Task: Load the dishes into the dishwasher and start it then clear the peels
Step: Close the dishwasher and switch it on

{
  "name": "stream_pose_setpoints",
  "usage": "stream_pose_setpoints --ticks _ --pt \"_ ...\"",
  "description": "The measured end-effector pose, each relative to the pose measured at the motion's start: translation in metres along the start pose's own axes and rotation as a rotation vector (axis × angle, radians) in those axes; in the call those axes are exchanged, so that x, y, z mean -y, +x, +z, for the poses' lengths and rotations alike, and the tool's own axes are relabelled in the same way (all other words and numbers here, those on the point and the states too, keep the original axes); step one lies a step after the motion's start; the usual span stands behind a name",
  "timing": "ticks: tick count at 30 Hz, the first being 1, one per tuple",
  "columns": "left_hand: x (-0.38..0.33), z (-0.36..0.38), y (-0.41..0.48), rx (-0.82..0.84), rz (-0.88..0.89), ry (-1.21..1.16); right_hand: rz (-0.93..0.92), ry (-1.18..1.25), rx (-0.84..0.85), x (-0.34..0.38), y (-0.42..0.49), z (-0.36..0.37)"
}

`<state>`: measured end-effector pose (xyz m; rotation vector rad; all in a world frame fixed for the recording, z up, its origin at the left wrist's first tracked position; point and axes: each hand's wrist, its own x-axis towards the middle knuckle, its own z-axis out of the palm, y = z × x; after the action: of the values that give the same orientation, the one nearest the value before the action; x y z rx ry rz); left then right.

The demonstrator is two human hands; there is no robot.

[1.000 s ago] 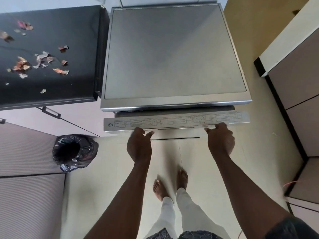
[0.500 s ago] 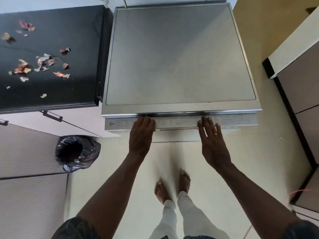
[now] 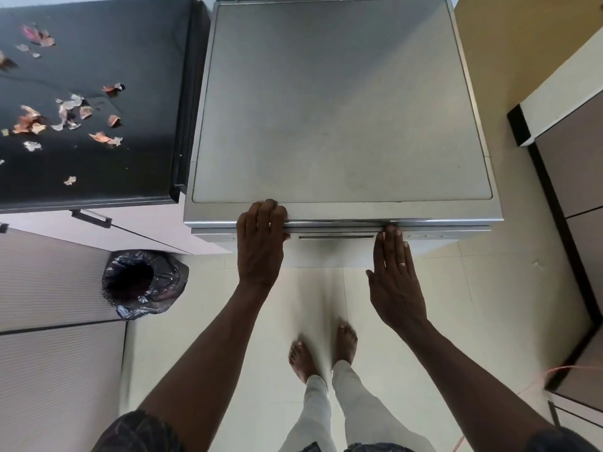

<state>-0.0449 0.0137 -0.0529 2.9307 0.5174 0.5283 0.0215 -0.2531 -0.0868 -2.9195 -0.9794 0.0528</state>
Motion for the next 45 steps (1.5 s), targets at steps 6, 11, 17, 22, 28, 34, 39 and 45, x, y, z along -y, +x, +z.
stream_pose_setpoints --ticks 6,11,17,22,28,34,39,45 --pt "0.0 0.004 -0.001 -0.045 -0.024 -0.005 0.29 0.366 -0.144 0.006 0.015 -0.008" --pt "-0.01 0.004 -0.01 -0.06 -0.411 -0.082 1.216 1.652 -0.189 0.006 0.053 -0.042" --pt "-0.038 0.007 -0.012 -0.126 -1.081 -0.517 1.308 2.072 -0.393 0.001 0.082 -0.058" --pt "-0.05 -0.004 0.012 -0.136 -1.494 -1.327 1.371 2.113 -0.392 0.001 0.088 -0.061" --pt "-0.042 -0.018 0.043 -0.324 -1.657 -1.655 1.35 2.199 -0.463 0.004 0.097 -0.071" --pt "-0.043 -0.018 0.051 -0.33 -1.704 -1.642 1.389 2.197 -0.468 0.003 0.102 -0.067" --pt "-0.043 -0.014 0.051 -0.321 -1.725 -1.615 1.399 2.192 -0.462 0.002 0.103 -0.064" --pt "-0.044 -0.016 0.048 -0.314 -1.676 -1.669 1.369 2.203 -0.436 0.001 0.1 -0.067"
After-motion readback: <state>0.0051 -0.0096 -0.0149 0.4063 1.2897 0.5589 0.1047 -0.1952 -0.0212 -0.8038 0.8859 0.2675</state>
